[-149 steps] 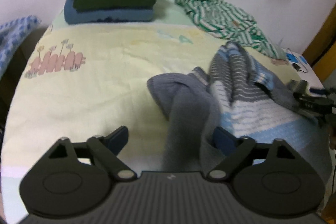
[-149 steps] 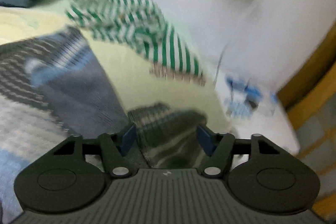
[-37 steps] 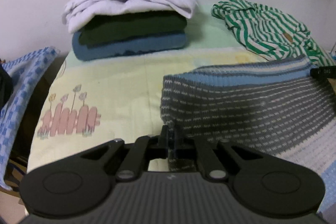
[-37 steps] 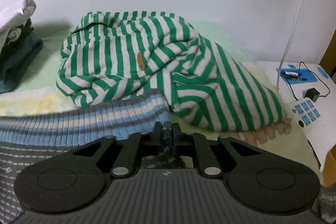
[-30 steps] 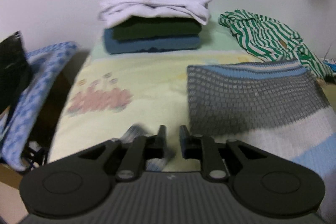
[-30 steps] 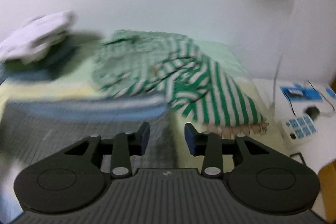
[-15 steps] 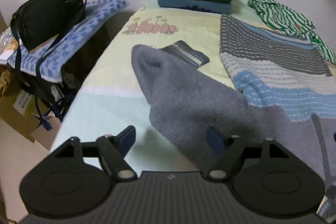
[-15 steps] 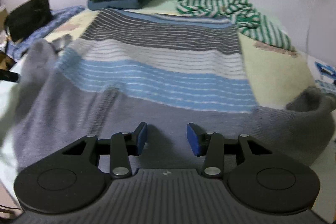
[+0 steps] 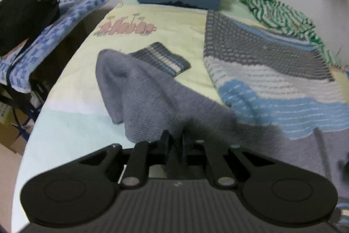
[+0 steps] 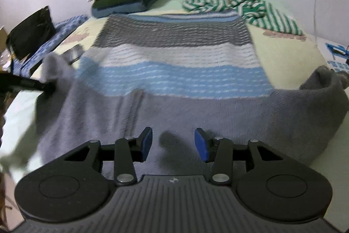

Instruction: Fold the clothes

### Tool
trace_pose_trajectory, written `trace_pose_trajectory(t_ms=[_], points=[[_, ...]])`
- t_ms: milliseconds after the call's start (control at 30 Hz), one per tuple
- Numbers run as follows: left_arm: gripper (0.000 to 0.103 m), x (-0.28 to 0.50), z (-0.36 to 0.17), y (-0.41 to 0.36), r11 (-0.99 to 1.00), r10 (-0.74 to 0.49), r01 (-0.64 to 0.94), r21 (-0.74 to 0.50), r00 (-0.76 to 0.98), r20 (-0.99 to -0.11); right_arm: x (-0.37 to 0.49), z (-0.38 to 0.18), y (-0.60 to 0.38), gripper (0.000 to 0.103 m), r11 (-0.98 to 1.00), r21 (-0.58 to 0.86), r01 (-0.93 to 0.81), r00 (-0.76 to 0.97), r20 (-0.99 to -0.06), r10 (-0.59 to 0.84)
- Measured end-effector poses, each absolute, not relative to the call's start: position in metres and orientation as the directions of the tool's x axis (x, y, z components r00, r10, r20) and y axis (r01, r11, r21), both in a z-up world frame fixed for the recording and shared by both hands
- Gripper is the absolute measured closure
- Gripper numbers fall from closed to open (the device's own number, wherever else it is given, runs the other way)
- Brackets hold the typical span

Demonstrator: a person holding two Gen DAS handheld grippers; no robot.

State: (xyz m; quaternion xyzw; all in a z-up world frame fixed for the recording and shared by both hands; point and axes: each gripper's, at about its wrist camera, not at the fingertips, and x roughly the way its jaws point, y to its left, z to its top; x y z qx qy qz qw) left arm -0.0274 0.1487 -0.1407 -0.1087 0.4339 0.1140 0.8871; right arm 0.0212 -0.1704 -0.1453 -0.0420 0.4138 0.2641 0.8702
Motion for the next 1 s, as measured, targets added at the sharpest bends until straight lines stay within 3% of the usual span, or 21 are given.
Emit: trace_pose_trajectory(t_ms=[100,200,300,367,467,600,700,733,867,967,1000], points=[[0.097,-0.043,-0.12,0.16,0.954,0.11,-0.283,-0.098,0.634,-0.765,0.002,-0.136,-0.158,0.056,0.823,0.125,-0.555,0.506,-0.734,0.453],[0.097,-0.059,-0.099,0.172,0.958,0.108,-0.269,-0.103,0.667,-0.737,-0.019,-0.131,-0.142,0.041,0.755,0.131,-0.642,0.451,-0.732,0.511],[0.096,-0.078,-0.083,0.185,0.962,0.093,-0.251,-0.112,0.682,-0.726,-0.04,-0.128,-0.125,0.039,0.676,0.145,-0.722,0.38,-0.734,0.563],[0.103,-0.091,-0.075,0.196,0.957,0.161,-0.286,-0.059,0.684,-0.711,-0.051,-0.129,-0.114,0.039,0.641,0.149,-0.753,0.344,-0.741,0.576],[0.103,-0.11,-0.068,0.216,0.936,0.265,-0.353,0.015,0.674,-0.69,-0.064,-0.133,-0.098,0.039,0.602,0.143,-0.786,0.305,-0.756,0.579],[0.103,-0.118,-0.082,0.251,0.927,0.159,-0.36,-0.106,0.632,-0.759,-0.072,-0.147,-0.078,0.039,0.601,0.041,-0.798,0.343,-0.789,0.51],[0.102,-0.119,-0.097,0.237,0.939,0.08,-0.309,-0.152,0.625,-0.777,-0.072,-0.155,-0.072,0.04,0.607,-0.018,-0.794,0.37,-0.807,0.46],[0.098,-0.119,-0.103,0.228,0.943,0.053,-0.289,-0.165,0.62,-0.782,-0.074,-0.157,-0.073,0.041,0.611,-0.042,-0.79,0.388,-0.807,0.446],[0.052,-0.12,-0.124,0.189,0.956,-0.064,-0.192,-0.222,0.602,-0.796,-0.074,-0.158,-0.075,0.042,0.619,-0.057,-0.783,0.403,-0.805,0.435],[0.032,-0.114,-0.131,0.163,0.977,-0.064,-0.126,-0.173,0.601,-0.797,-0.075,-0.158,-0.075,0.051,0.641,-0.061,-0.765,0.421,-0.8,0.427],[0.03,-0.112,-0.131,0.159,0.981,-0.055,-0.118,-0.157,0.601,-0.797,-0.075,-0.158,-0.075,0.056,0.65,-0.06,-0.758,0.427,-0.799,0.425]])
